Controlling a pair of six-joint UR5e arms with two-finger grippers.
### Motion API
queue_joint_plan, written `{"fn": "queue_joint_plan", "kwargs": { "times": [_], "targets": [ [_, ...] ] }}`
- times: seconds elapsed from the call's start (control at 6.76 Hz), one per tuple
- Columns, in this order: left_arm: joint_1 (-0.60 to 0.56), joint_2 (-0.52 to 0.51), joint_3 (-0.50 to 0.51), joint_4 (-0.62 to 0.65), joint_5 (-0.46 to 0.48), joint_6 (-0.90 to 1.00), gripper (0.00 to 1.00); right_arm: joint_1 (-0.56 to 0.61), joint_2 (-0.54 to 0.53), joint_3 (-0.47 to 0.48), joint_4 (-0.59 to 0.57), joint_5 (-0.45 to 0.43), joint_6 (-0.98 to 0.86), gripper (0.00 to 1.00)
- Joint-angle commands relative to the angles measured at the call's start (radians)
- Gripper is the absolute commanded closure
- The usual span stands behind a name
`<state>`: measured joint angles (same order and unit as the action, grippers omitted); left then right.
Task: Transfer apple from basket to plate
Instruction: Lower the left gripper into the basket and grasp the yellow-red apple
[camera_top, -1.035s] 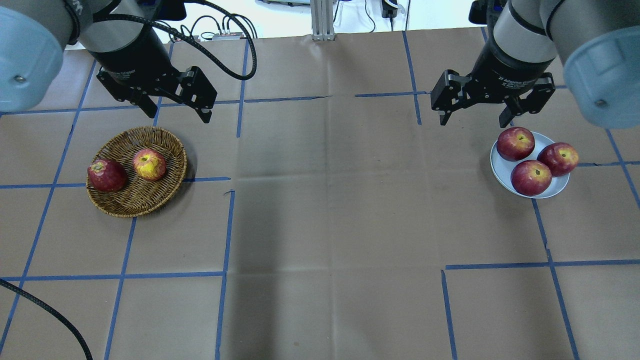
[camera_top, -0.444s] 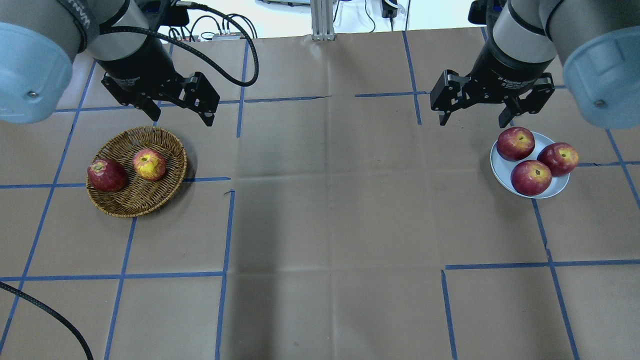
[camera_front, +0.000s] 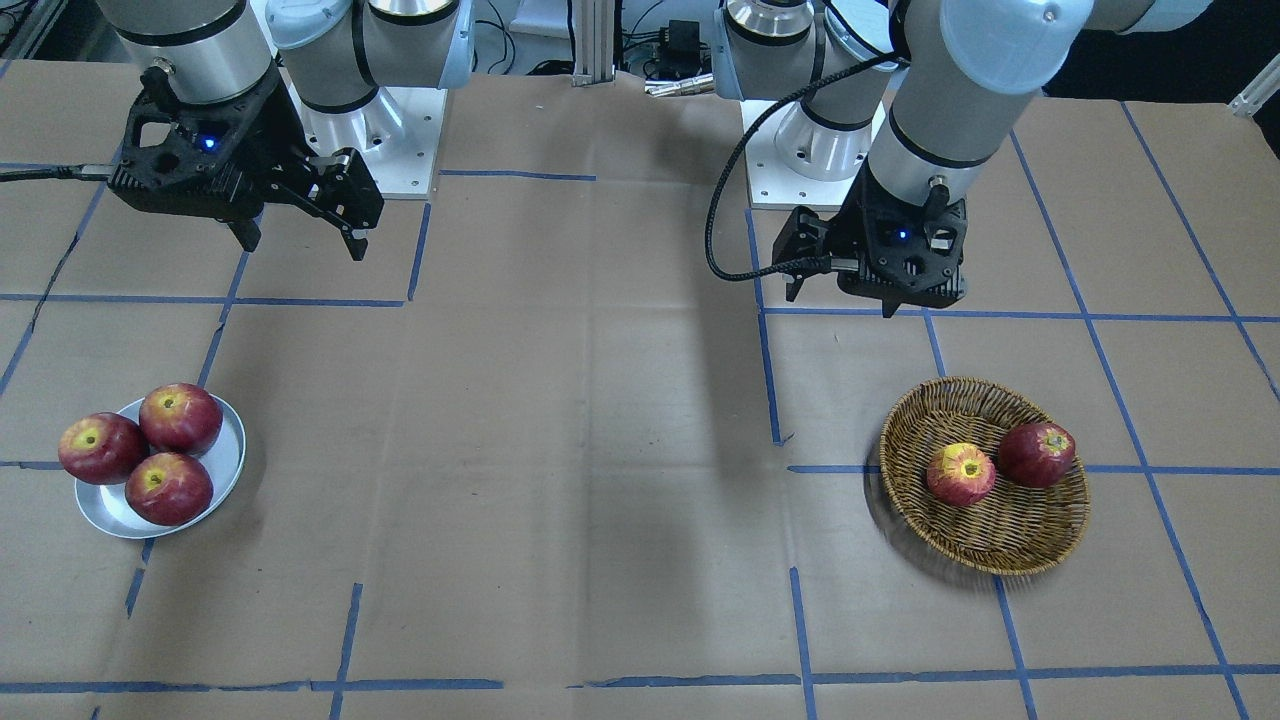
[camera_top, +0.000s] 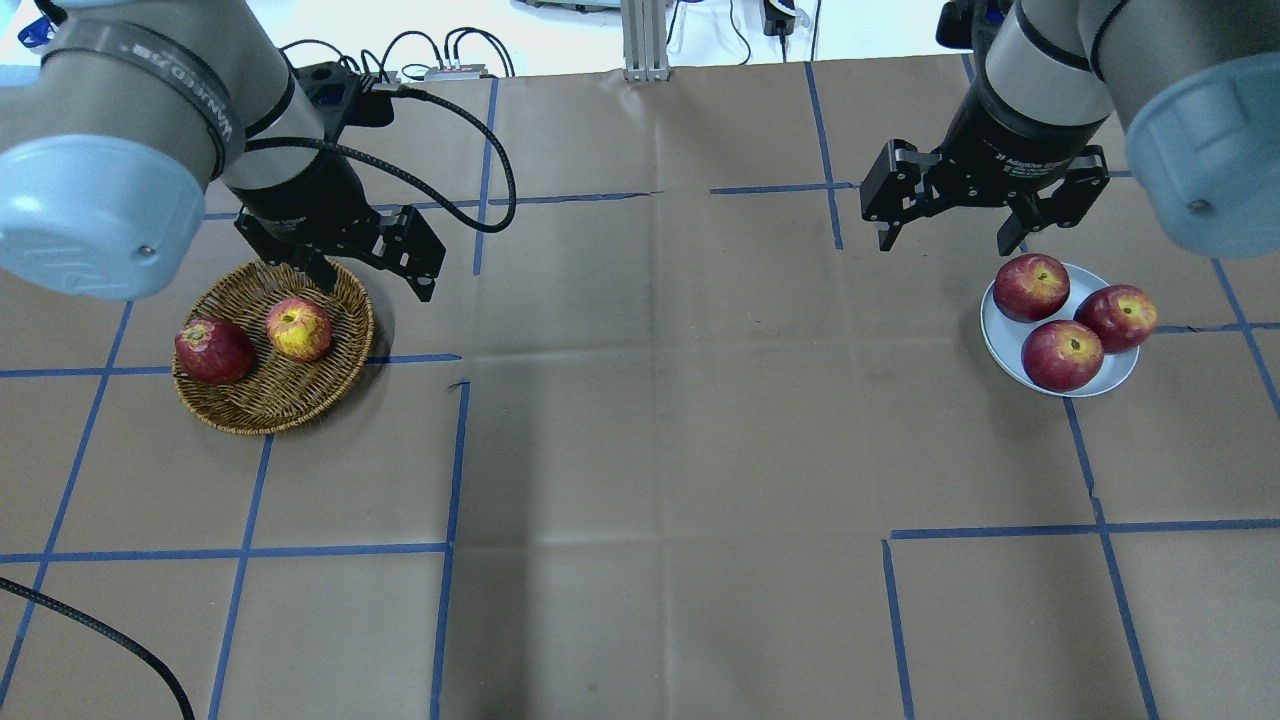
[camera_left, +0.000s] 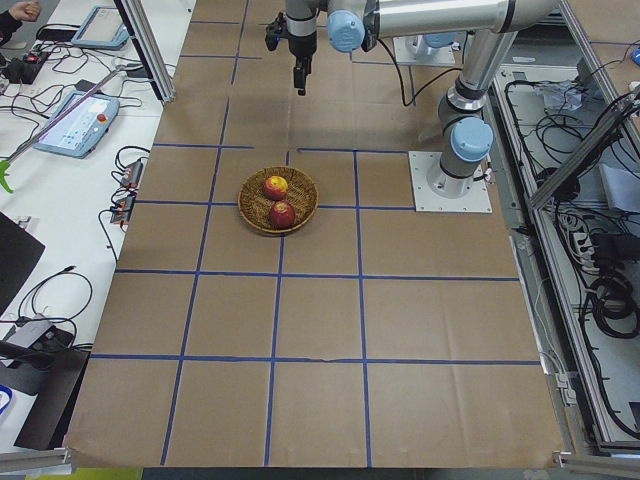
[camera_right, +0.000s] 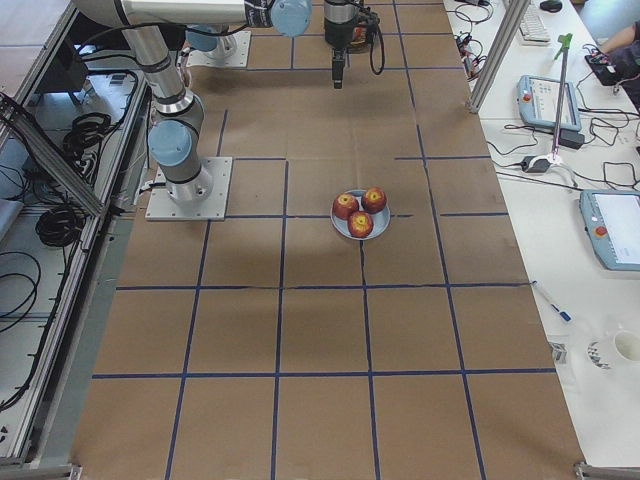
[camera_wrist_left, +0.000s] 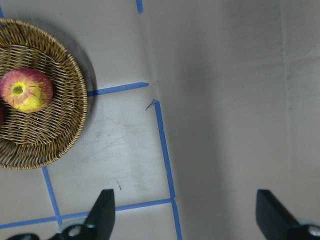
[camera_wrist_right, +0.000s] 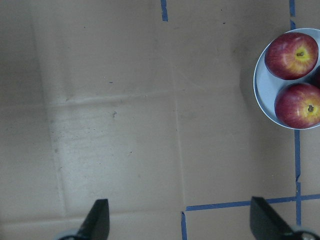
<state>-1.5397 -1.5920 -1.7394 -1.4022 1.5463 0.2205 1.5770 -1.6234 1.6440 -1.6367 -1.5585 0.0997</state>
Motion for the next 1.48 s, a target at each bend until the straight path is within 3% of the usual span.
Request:
{"fn": "queue_joint_plan", "kwargs": {
  "times": [0.0, 0.15, 0.44, 1.33],
  "targets": [
    [0.141, -0.012, -0.139, 0.152, 0.001, 0.292, 0.01, 0.0, -0.004, -0.003, 0.0, 0.002, 0.0, 0.0],
    [0.192, -0.041, -0.141, 0.194, 0.003, 0.371, 0.01, 0.0, -0.006, -0.003, 0.001, 0.002, 0.0, 0.0],
    [0.239, -0.148, -0.141, 0.346, 0.107, 0.535, 0.01, 0.001, -0.006, -0.001, 0.002, 0.003, 0.0, 0.0],
    [0.286, -0.333, -0.066, 0.428, 0.1, 0.577, 0.01, 0.002, -0.006, -0.001, 0.001, 0.005, 0.0, 0.0]
  ]
}}
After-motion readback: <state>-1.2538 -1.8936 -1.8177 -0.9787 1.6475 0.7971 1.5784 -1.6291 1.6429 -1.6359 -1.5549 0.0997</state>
